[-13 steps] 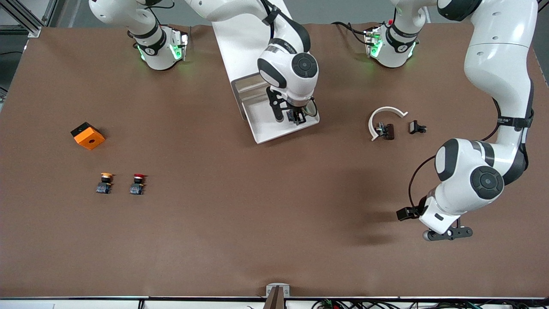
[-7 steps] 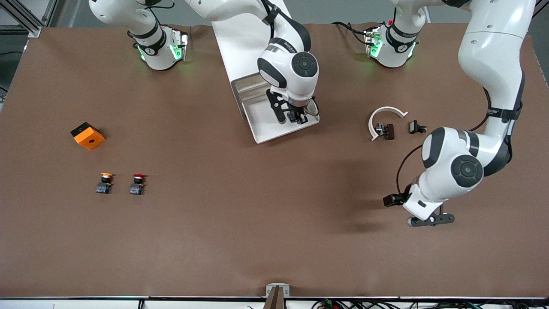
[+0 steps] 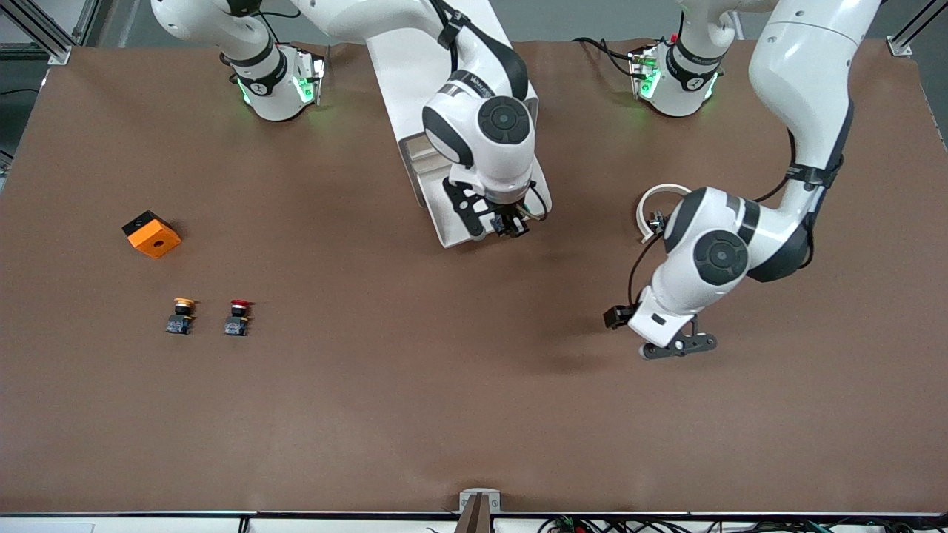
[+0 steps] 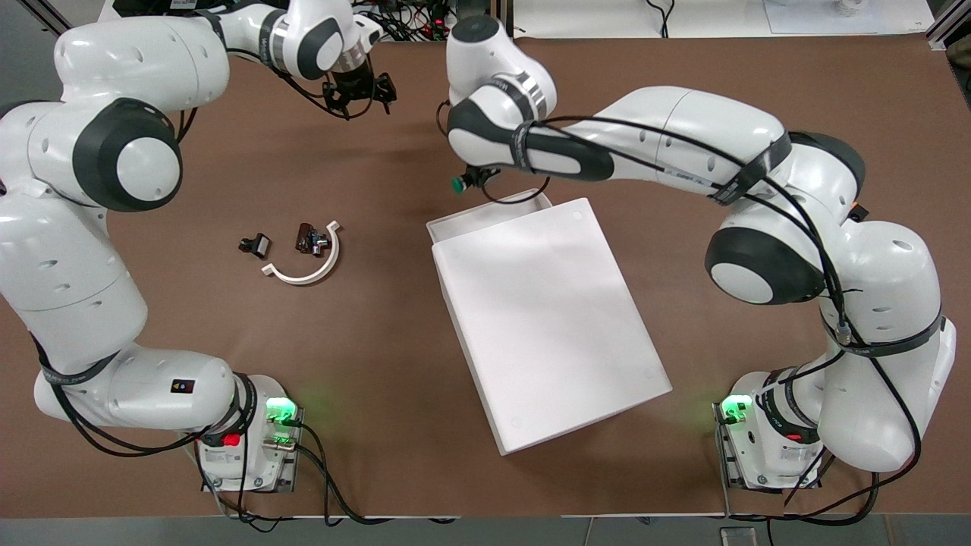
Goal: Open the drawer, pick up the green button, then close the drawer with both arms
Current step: 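Lift the green button out with the right gripper while the left gripper repositions, then push the drawer closed with the left gripper while the right gripper carries the button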
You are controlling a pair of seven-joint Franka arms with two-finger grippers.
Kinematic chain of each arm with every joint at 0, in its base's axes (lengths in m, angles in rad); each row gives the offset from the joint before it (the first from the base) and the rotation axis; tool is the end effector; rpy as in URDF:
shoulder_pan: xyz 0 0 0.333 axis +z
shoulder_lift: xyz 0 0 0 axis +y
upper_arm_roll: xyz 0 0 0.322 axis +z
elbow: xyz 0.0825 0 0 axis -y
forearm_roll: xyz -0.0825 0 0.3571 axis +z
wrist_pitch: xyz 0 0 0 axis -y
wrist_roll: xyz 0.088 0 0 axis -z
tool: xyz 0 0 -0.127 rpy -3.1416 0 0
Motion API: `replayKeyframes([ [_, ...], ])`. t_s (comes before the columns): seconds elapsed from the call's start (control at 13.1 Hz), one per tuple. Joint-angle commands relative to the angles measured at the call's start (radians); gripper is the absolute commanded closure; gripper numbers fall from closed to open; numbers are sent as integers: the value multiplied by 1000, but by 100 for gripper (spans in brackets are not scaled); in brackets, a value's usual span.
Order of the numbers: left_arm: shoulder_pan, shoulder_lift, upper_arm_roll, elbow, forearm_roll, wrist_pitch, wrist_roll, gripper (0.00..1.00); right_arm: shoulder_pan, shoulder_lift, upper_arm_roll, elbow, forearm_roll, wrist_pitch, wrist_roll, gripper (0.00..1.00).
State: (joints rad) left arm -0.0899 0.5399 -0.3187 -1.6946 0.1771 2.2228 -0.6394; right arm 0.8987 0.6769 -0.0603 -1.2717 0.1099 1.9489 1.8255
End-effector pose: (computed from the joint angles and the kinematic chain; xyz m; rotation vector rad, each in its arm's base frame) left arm 0.6139 -0.2321 0.2982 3.1035 0.2618 0.0112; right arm 0.4644 0.5458 0.3511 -2.7302 1.5170 0.0972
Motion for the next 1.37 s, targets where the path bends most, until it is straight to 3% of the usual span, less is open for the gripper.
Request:
replayKeyframes([
  [0.0,-63,-25,-5,-45,19,18,-100,0,-66,-83,13,-6,-16,-65,-217,100],
  [0.23,-137,-5,-5,-46,19,18,-164,0,-155,-132,10,-15,-44,-192,-516,100],
  [0.61,-244,44,-5,-40,16,18,-276,0,-329,-267,11,-217,-76,-188,-866,100],
  [0.92,-315,45,-6,-36,5,21,-302,0,-484,-395,13,-550,-73,112,-1162,100],
  [1.3,-398,72,-6,-34,4,69,-391,0,-589,-393,11,-757,-75,431,-1393,100],
])
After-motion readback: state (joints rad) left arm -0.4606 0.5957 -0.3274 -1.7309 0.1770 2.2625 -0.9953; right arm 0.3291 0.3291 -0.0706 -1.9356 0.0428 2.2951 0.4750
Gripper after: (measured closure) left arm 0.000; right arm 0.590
